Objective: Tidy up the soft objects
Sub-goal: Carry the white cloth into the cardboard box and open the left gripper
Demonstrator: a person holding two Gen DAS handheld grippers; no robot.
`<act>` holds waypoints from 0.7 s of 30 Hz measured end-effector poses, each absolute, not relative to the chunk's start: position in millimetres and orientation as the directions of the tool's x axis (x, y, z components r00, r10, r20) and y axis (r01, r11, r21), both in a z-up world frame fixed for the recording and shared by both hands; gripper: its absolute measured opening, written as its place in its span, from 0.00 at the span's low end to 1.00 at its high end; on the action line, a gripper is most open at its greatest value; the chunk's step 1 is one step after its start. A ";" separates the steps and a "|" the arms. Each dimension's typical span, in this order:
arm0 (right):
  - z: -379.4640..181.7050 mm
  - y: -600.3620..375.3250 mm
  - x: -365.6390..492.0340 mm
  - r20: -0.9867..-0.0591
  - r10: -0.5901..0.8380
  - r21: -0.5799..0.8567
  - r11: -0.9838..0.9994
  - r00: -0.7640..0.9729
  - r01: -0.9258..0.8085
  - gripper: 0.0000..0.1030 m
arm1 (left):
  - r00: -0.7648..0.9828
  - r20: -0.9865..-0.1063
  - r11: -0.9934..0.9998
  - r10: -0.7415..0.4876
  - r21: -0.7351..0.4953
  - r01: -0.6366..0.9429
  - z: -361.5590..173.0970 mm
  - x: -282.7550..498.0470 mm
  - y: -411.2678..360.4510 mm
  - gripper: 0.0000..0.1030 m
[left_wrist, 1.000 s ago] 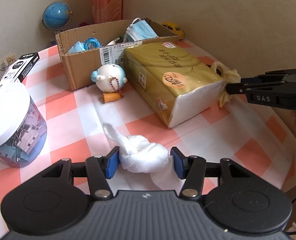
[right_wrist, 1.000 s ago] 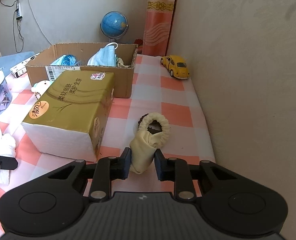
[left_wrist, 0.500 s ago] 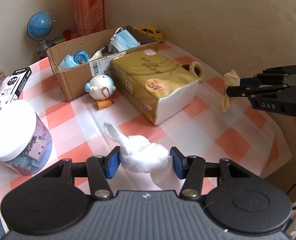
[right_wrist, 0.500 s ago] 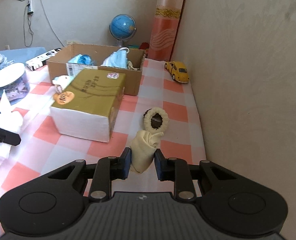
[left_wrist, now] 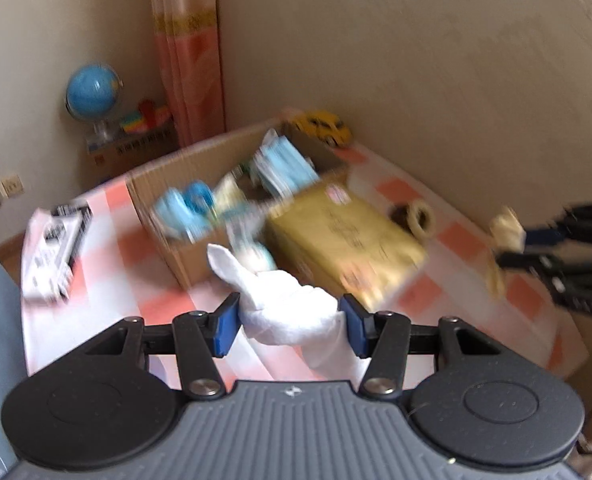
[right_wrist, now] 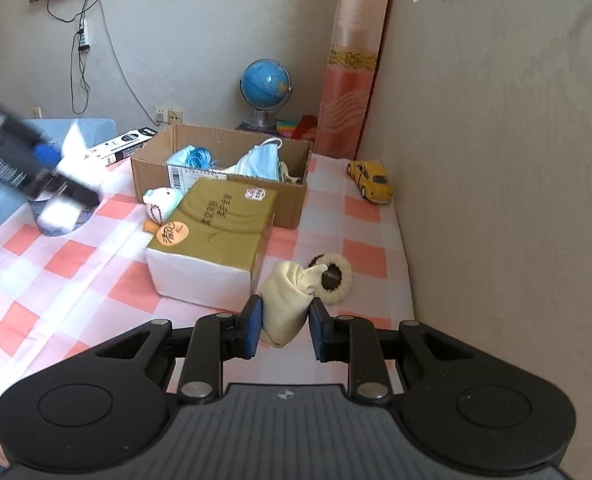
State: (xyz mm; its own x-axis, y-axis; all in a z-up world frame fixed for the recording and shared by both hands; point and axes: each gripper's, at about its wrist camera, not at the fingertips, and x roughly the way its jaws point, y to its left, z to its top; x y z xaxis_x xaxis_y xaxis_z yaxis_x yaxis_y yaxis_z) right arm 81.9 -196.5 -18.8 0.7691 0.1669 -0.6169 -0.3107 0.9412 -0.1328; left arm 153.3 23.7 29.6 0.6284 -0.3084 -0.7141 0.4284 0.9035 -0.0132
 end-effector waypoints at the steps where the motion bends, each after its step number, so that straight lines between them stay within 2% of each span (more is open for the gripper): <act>1: -17.8 -196.6 82.7 -0.616 0.168 -0.132 0.941 0.770 -0.311 0.28 | 0.637 -0.707 0.904 -0.306 -0.006 0.428 32.9 163.3 23.4 0.51; 12: -11.6 -196.9 96.7 -0.608 0.159 -0.142 0.942 0.778 -0.303 0.28 | 0.676 -0.686 0.919 -0.269 0.026 0.393 42.2 280.6 6.2 0.51; 13: -11.6 -196.9 98.4 -0.609 0.159 -0.143 0.942 0.777 -0.304 0.28 | 0.681 -0.684 0.924 -0.263 0.024 0.381 39.2 291.2 4.6 0.53; 15: -12.3 -196.3 102.3 -0.610 0.158 -0.143 0.942 0.776 -0.304 0.28 | 0.686 -0.679 0.932 -0.262 0.007 0.363 33.2 306.2 3.3 0.66; 16: -12.7 -196.0 103.6 -0.611 0.157 -0.144 0.942 0.776 -0.304 0.28 | 0.693 -0.672 0.936 -0.261 0.000 0.351 29.5 311.4 3.7 0.78; 17: -13.2 -195.8 104.9 -0.612 0.157 -0.143 0.942 0.775 -0.304 0.28 | 0.701 -0.668 0.943 -0.250 -0.003 0.333 25.9 314.6 4.7 0.81; 21: -15.1 -194.8 107.6 -0.616 0.159 -0.138 0.942 0.771 -0.304 0.28 | 0.692 -0.677 0.950 -0.249 -0.030 0.312 19.1 312.5 12.3 0.82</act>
State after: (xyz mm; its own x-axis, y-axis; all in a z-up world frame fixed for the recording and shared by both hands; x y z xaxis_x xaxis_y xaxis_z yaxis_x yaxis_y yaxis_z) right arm 107.6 -194.8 -15.1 0.7714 0.1587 -0.6162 -0.3045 0.9424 -0.1385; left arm 312.5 12.3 19.1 0.6924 -0.2488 -0.6772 0.3122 0.9496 -0.0296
